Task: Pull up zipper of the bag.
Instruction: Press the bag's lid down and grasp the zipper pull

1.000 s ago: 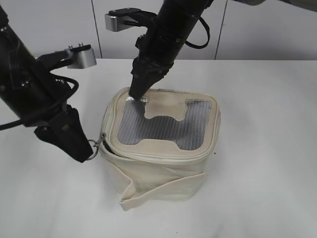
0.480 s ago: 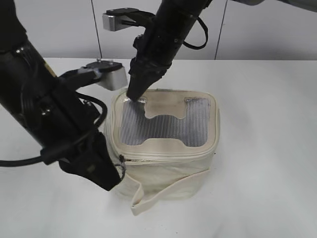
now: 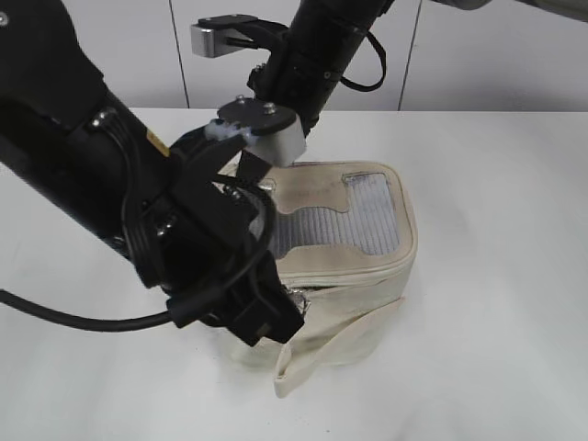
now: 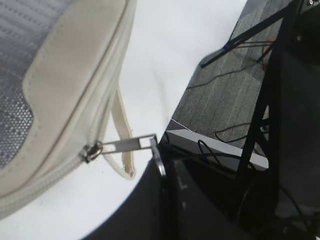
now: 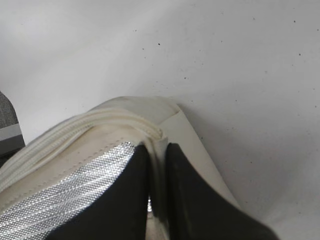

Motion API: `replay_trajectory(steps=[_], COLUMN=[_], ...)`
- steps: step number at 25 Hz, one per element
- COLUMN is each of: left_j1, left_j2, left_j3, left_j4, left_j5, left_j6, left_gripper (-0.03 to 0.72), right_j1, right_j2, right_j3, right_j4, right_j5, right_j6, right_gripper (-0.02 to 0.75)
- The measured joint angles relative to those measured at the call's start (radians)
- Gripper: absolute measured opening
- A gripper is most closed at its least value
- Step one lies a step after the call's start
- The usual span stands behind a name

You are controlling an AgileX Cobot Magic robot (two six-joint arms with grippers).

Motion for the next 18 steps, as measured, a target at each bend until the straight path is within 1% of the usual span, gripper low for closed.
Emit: replay_trajectory(steps=[9, 14, 18], left_j1=[-0.027, -0.058, -0.065], left_j2=[0.011, 0.038, 0.044], left_j3=[0.005, -0.004, -0.024], left_j4=[-0.069, -0.075, -0.076], left_j5=[-0.079, -0.119, -0.125], left_j6=[-0.002, -0.002, -0.002], left_gripper=[-0.003, -0.003, -0.002], right_j1=[0.0, 0.0, 0.0], right_j2=[0.0, 0.0, 0.0], right_j3=[0.0, 0.0, 0.0], right_j4=[0.0, 0.002, 0.002], right_j5=[0.0, 0.0, 0.0], right_j6=[0.0, -0.001, -0.001], right_gripper=[0.073, 0.073, 0.073])
